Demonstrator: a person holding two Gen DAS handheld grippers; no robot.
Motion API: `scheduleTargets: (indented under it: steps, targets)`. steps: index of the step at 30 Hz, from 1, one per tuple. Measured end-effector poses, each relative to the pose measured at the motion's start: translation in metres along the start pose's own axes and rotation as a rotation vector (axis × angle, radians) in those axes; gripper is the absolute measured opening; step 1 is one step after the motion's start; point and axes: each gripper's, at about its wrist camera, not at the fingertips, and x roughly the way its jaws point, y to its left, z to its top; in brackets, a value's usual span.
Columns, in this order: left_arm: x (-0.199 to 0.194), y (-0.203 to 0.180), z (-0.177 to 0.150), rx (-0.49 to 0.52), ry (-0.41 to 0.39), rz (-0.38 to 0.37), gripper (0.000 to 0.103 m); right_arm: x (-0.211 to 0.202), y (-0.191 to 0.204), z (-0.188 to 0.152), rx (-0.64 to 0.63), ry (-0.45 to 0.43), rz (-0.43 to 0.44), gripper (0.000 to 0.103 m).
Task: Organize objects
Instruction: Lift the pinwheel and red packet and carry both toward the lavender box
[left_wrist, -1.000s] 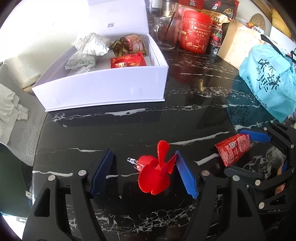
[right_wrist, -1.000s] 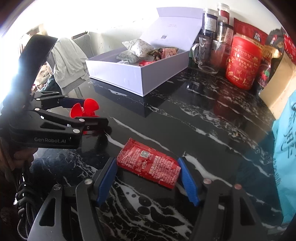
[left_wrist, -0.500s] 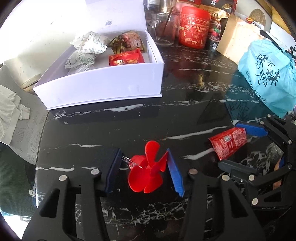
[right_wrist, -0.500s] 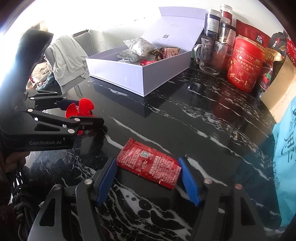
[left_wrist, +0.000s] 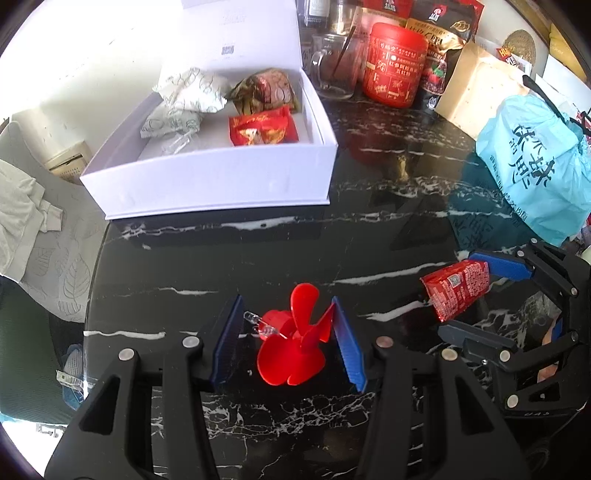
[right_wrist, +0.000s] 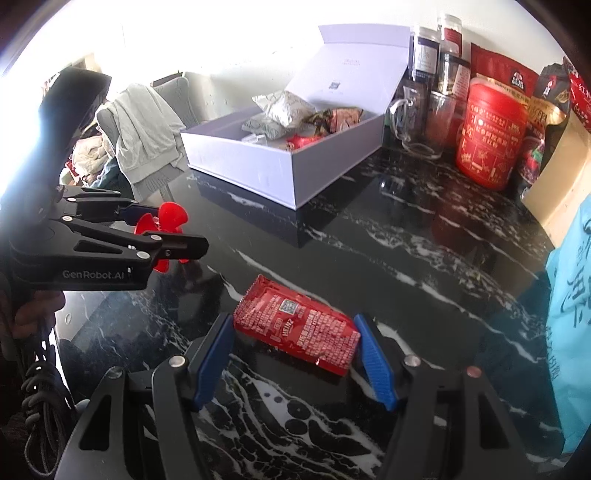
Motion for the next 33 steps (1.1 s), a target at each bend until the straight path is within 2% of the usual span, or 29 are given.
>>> scheduleTargets:
  steps: [8,22,33]
  targets:
    - [-0.019,0.003,0.017,-0.004,-0.053,-0.003,0.048,-0.017,0.001,0.024,-0.039,-0.051,-0.006,0.068]
    - [-0.054,0.02,0.056,-0.014,-0.155,0.064,0.048,-0.033,0.006,0.083,-0.135,-0.142,0.024,0.068]
    - [-0.053,0.037,0.085,-0.016,-0.185,0.062,0.048,-0.026,0.004,0.12,-0.162,-0.158,0.053,0.068]
